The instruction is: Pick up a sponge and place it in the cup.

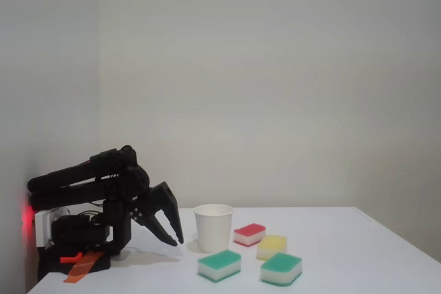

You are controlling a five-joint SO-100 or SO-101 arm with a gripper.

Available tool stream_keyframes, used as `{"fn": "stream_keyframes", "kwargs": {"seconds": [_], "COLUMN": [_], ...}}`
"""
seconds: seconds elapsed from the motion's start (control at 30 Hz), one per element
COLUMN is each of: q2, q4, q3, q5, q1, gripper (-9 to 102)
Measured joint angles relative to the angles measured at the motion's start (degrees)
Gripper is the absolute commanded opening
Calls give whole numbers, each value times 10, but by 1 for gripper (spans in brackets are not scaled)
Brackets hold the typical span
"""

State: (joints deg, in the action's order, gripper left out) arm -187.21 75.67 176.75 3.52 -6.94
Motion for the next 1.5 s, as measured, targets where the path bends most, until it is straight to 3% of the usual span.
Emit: {"fn": "stream_keyframes", "kwargs": {"seconds": [0.7,1.03,1.5], "q2": [34,230,608], "q4": [0,40,-23], "q3": [-34,-178,-474], "q5": [-27,-36,-54], "q1": [21,22,-6], "gripper": [3,3,3]}}
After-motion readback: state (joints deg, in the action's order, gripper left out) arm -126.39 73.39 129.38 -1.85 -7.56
